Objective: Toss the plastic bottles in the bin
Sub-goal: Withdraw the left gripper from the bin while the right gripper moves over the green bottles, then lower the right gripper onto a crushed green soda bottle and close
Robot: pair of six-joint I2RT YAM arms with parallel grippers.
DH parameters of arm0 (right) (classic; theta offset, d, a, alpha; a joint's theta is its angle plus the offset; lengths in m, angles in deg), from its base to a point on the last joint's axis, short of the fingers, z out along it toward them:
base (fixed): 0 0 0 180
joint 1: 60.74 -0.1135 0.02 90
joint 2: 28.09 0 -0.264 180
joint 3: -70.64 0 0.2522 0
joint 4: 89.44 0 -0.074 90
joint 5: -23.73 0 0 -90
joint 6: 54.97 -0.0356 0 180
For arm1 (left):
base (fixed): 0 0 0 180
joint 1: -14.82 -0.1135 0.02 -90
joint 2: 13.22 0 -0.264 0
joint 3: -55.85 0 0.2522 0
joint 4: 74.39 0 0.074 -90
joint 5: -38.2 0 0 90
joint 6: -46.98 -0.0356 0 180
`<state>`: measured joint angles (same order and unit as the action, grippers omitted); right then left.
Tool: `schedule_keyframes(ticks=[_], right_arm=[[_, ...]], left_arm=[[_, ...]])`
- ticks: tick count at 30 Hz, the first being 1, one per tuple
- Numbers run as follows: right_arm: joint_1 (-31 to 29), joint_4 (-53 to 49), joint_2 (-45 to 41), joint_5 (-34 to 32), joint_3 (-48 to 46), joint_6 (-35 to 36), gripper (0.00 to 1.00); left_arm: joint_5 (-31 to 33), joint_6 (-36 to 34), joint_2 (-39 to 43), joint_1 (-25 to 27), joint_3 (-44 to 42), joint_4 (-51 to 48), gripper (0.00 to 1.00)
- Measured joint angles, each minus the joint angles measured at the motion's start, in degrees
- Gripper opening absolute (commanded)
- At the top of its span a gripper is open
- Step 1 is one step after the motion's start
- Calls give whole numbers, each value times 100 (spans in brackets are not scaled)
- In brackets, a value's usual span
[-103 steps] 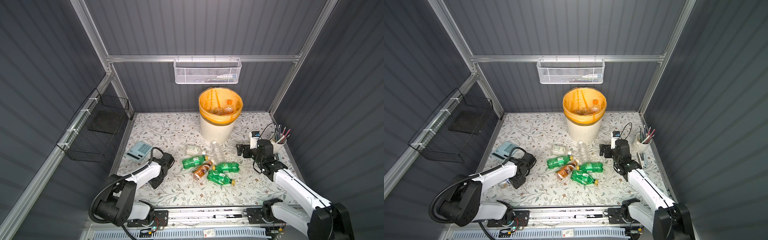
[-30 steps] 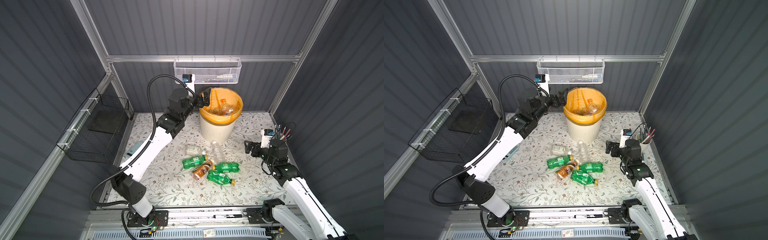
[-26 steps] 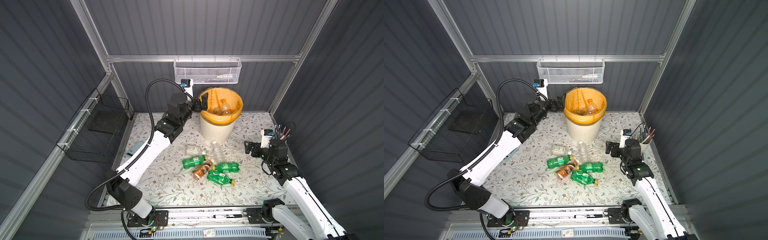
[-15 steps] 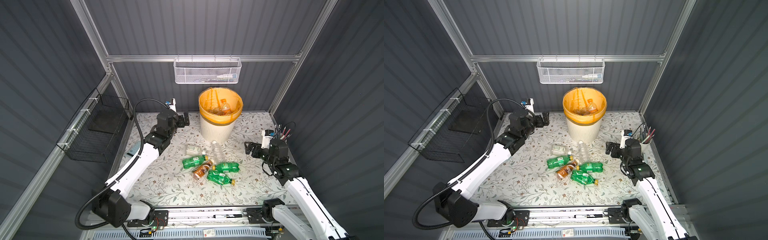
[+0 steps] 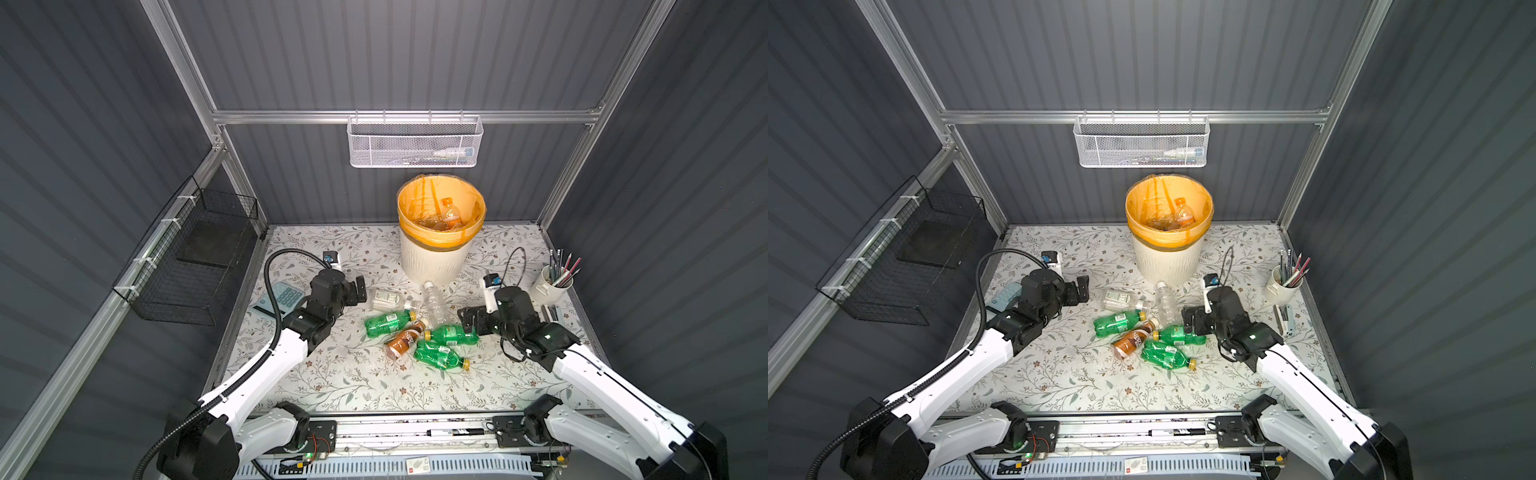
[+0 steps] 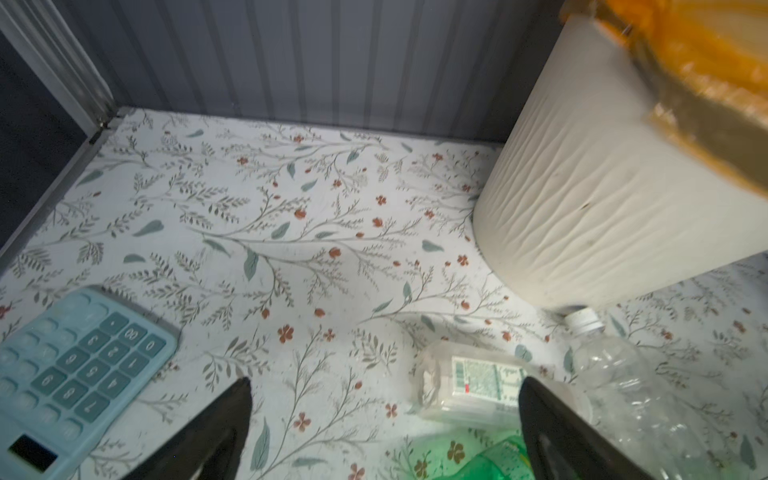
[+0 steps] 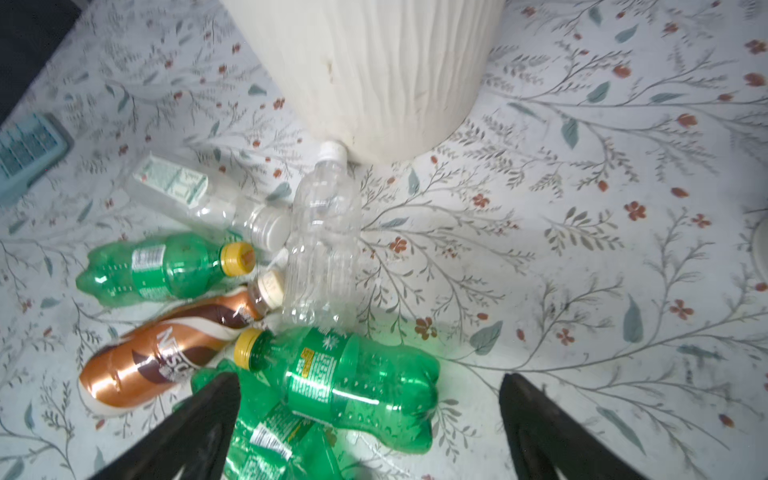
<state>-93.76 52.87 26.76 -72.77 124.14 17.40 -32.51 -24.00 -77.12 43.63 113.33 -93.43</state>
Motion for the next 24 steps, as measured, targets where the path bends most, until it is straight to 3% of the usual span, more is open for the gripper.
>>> schedule_keyframes(ticks=[5,11,24], right_arm=[[-1126,-468,249,-352,17,-179,99],[-1969,-704,667,-507,87,-295,99],[-2218,-743,2164,-273,614,166,99]], left_arm=[[175,164,254,0,-358,9,100],[271,249,378,0,-525,20,100],[326,269,372,0,-577,22,100]])
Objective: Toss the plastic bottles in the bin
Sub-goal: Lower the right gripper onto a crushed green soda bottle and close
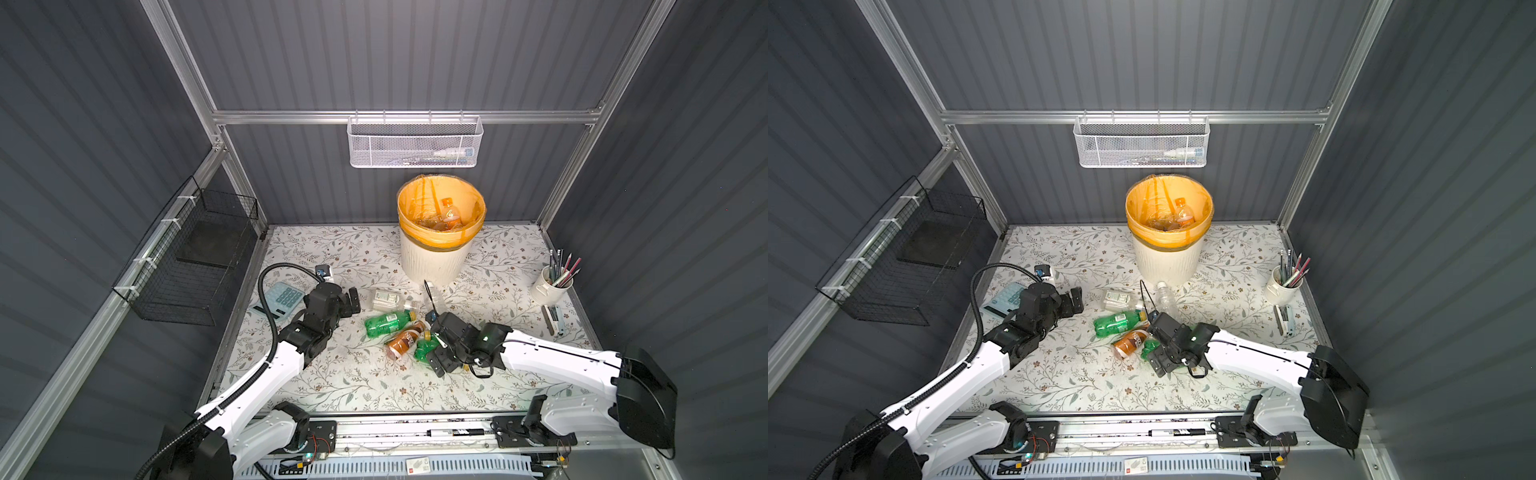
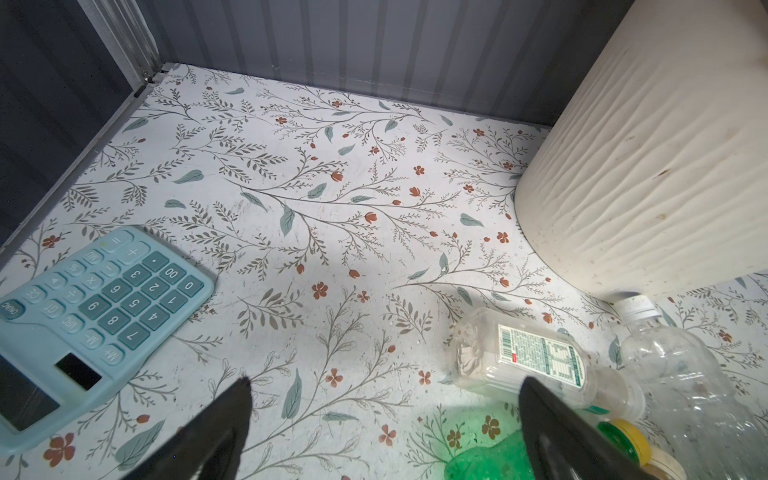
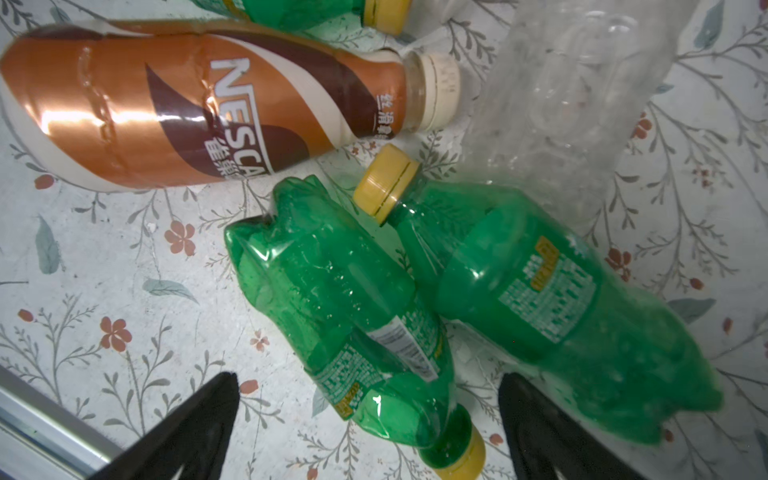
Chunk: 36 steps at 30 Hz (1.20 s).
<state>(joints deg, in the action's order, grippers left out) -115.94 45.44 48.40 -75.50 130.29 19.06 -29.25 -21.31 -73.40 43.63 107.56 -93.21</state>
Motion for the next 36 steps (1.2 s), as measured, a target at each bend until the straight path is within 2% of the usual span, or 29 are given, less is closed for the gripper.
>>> schedule_keyframes(ticks=[11,24,27,36], right_arm=[[-190,-24,678,140,229,339,99],[-223,-411,1495,9,656,376,98],[-225,-483,1576,-24,699,374,95],[-225,-575,1755,-87,890,358,77]], left_arm=[[42,0,-212,0,-15,0,100],[68,-4,-262,0,-20,-4,100],[87,-4,-262,0,-20,-7,100],[87,-4,-262,-4,-20,-7,100]])
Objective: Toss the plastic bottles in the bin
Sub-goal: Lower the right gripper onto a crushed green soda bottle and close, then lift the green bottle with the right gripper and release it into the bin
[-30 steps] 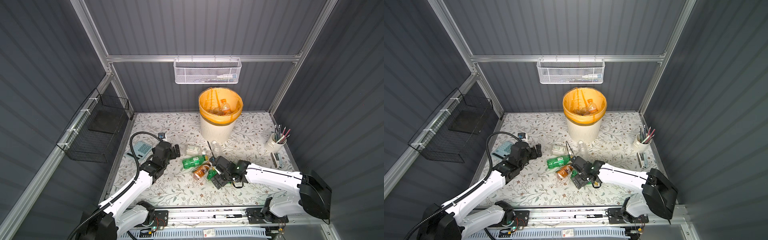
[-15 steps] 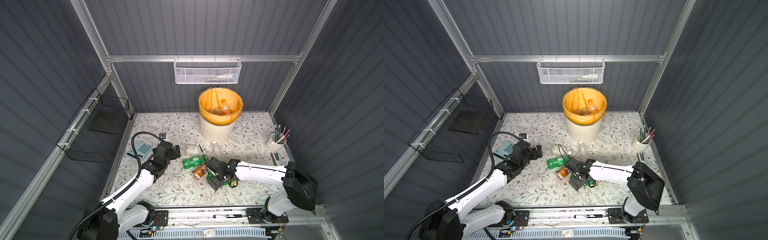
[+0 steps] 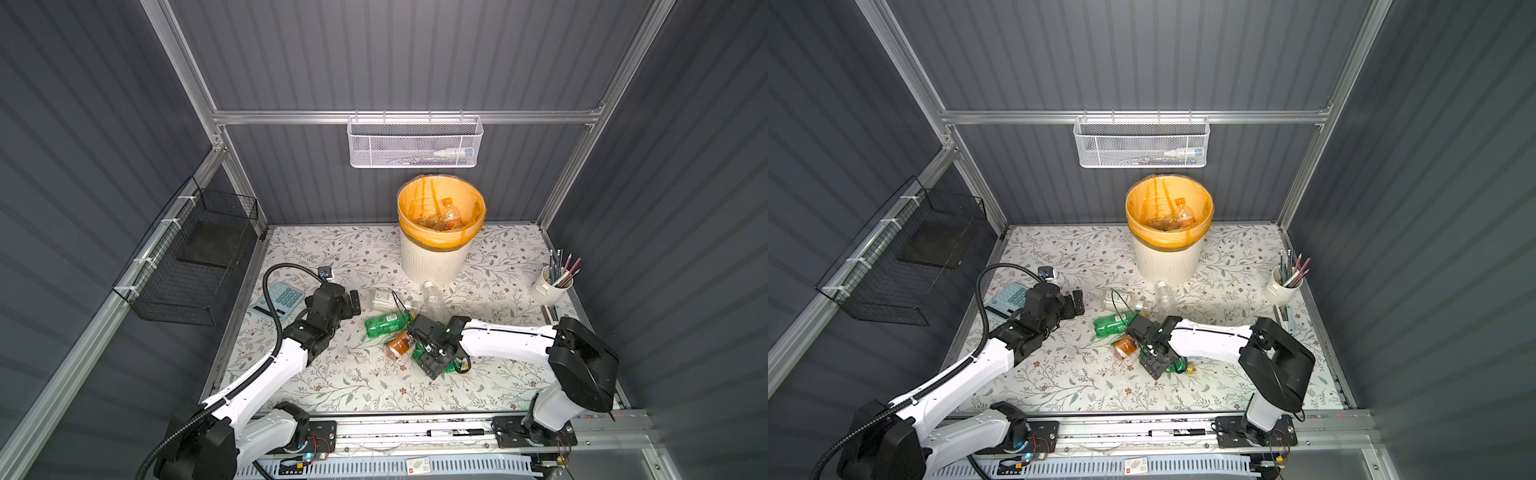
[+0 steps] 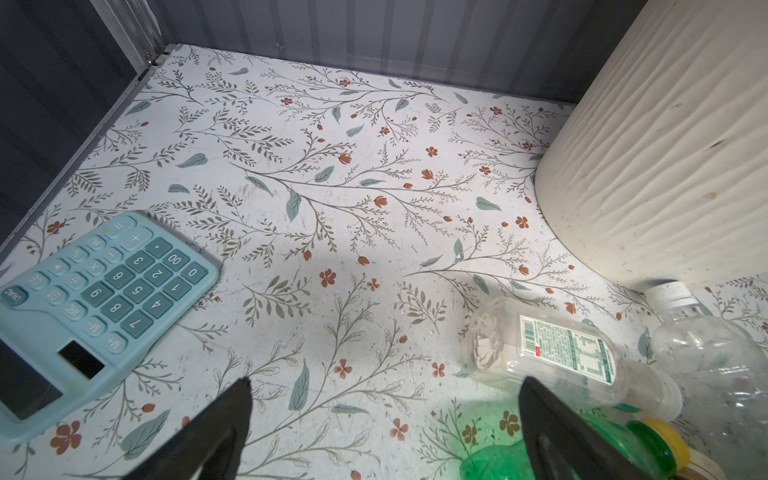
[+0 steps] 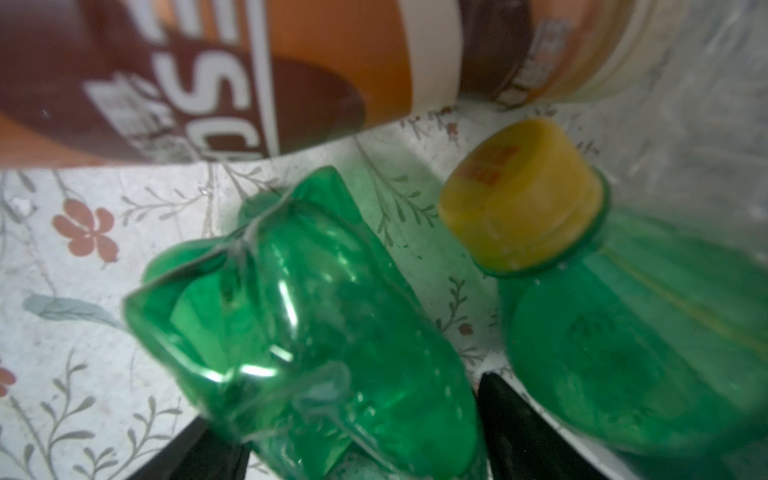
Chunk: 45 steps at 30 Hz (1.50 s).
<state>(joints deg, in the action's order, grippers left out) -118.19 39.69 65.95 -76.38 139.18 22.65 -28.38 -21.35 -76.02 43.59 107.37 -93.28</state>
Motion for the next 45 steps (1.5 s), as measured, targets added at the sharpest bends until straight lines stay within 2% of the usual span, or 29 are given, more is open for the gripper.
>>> schedule_keyframes(ticks=[6,11,18,22,25,29,32,35,39,42,45], right_arm=[[-2,0,-85,-50,-7,-17,67],[4,70,-544,-129,-68,-48,56],[219,273,-1504,-306,-192,-109,54],[442,334,-2404,-667,-205,-57,53],[605,619,-3399,-1141,-197,205,53],[839,1628,-4721,-1633,-114,903,52],[1102,2474,-5187,-1856,131,1491,53],[1414,3263,-5176,-1869,498,2004,57],[1937,4207,-4684,-1545,1025,2441,57],[2433,4728,-4105,-1084,1412,2396,57],[2949,4903,-3276,-463,2000,1989,60]], left_arm=[[2,0,0,0,0,0,100],[0,0,0,0,0,0,100],[2,0,0,0,0,0,100],[4,0,0,-2,0,0,100],[2,-2,0,-2,0,2,100],[-4,-17,-22,-13,0,4,100],[-22,-24,-42,-11,0,7,100],[-59,-52,-55,-13,0,7,100],[-111,-94,-59,-13,0,11,100],[-162,-109,-63,-13,0,46,100],[-214,-109,-90,-13,0,72,100]])
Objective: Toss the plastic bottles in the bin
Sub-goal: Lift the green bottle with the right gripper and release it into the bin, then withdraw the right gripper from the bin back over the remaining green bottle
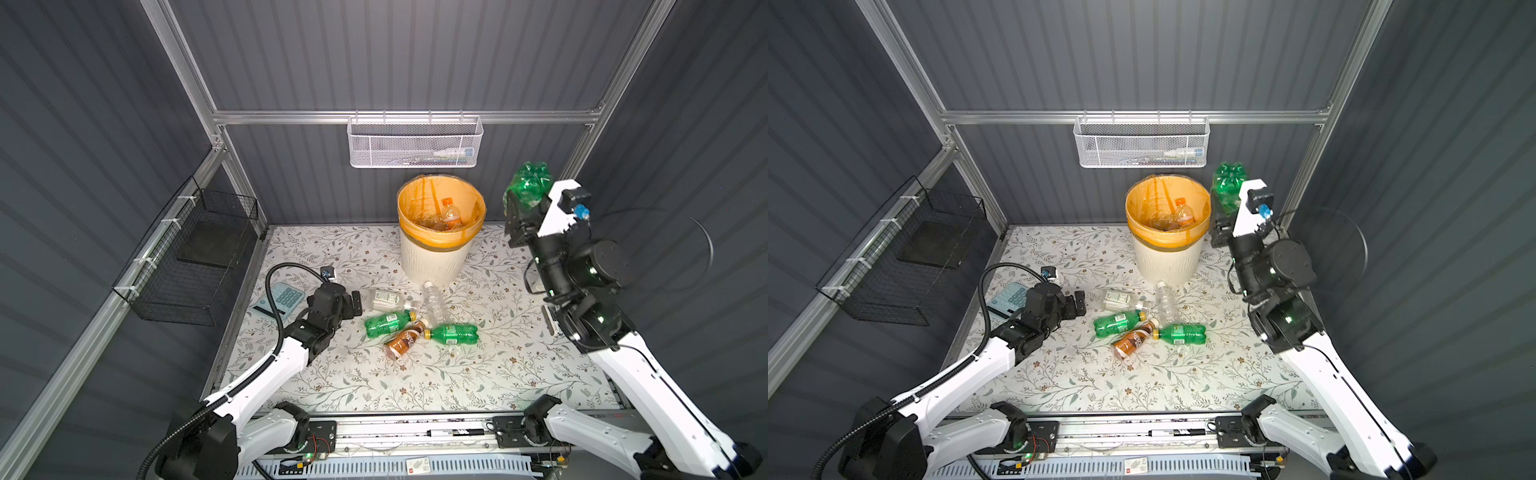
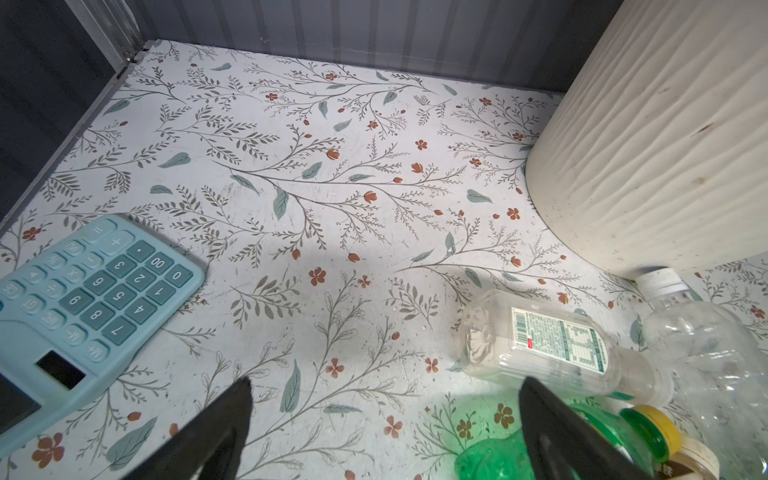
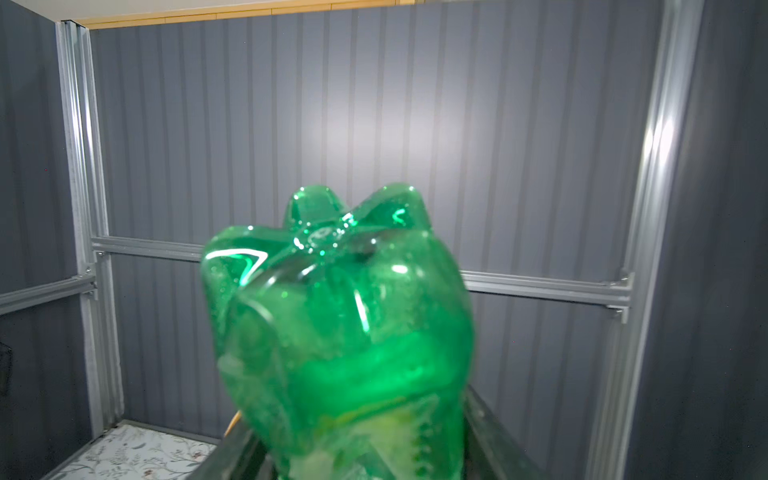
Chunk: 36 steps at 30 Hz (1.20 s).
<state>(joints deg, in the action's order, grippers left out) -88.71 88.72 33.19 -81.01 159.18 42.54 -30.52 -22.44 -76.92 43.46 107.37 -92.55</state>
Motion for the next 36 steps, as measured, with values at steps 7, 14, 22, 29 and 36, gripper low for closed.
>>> schedule_keyframes(ticks=[7,14,22,29,36], right_arm=[[656,-1923,3126,1611,3012,-918,97],[737,-2874,3268,1530,2155,-1215,99],[754,-2365,1034,955,555,-1403,99],[758,-2457,-256,584,-1421,-2684,99],[634,-2841,-1233,826,-3491,-4887,99]], left_arm=[[-142,-2,-68,0,0,42,100],[-164,-22,-15,0,-125,37,100],[-293,-20,-17,0,-216,68,100],[-361,-17,-59,0,-223,107,100],[-396,-17,-59,0,-337,232,100]])
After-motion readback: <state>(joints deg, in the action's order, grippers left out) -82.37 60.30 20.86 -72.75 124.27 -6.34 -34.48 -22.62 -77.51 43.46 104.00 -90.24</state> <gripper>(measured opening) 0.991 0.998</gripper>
